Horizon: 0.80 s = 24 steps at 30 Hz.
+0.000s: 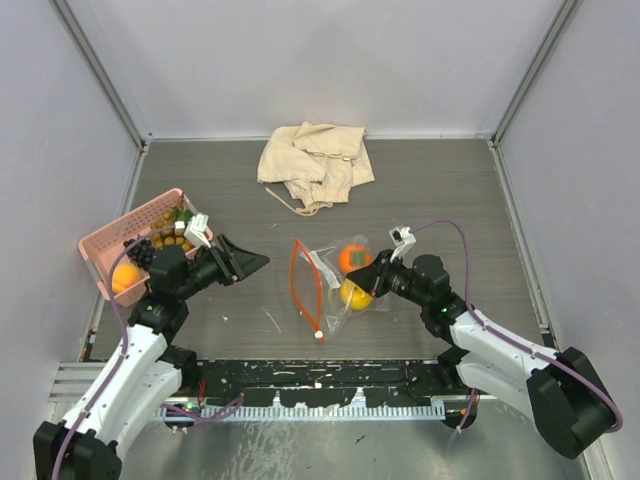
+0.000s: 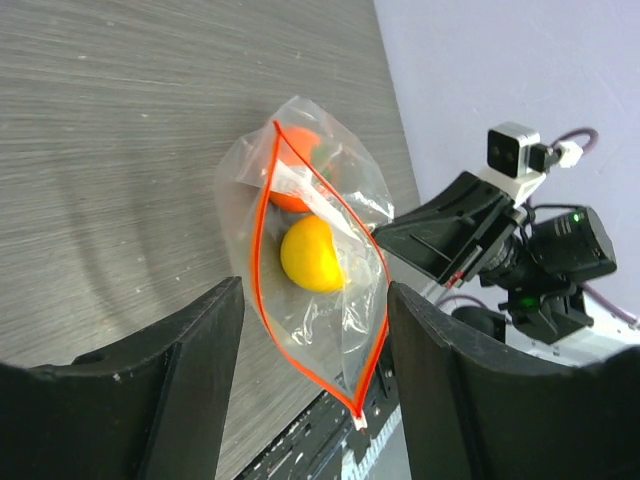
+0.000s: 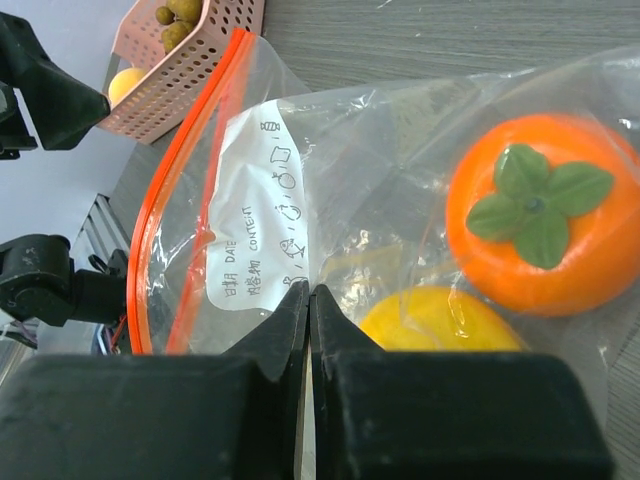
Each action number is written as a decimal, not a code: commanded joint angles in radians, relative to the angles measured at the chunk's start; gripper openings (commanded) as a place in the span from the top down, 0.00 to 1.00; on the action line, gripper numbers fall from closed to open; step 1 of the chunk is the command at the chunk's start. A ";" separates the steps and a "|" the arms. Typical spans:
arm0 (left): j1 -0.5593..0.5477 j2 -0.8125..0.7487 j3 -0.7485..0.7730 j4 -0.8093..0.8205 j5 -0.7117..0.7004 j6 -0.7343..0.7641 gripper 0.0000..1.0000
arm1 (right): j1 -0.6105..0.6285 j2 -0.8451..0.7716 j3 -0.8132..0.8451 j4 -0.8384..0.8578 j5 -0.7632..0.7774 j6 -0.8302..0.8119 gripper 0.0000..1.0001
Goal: Open the zip-top bag and remove the fake food
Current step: Place the fake fruit in the bin, then pick up the fake fruit from the zipper food storage bag.
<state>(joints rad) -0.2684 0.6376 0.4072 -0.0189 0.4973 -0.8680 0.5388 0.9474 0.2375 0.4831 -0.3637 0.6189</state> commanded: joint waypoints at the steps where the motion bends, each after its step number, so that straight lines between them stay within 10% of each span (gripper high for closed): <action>1: -0.005 0.039 0.005 0.170 0.162 0.049 0.40 | -0.003 -0.062 0.022 -0.026 0.013 -0.060 0.92; 11: -0.091 -0.047 -0.058 0.197 0.106 -0.050 0.42 | -0.005 -0.217 0.060 -0.256 0.079 -0.150 0.79; 14: -0.105 -0.136 -0.010 0.012 0.139 0.124 0.32 | -0.004 -0.233 0.004 -0.104 0.029 -0.147 0.73; 18: -0.104 -0.232 -0.127 0.196 0.083 0.103 0.21 | -0.004 -0.202 0.061 -0.155 0.021 -0.141 0.62; 24: -0.107 -0.115 -0.189 0.328 0.109 -0.014 0.40 | -0.003 -0.306 0.099 -0.342 0.111 -0.137 0.57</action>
<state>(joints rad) -0.3721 0.4397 0.2356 0.1989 0.5949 -0.8219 0.5388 0.7223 0.2687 0.2382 -0.3233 0.4847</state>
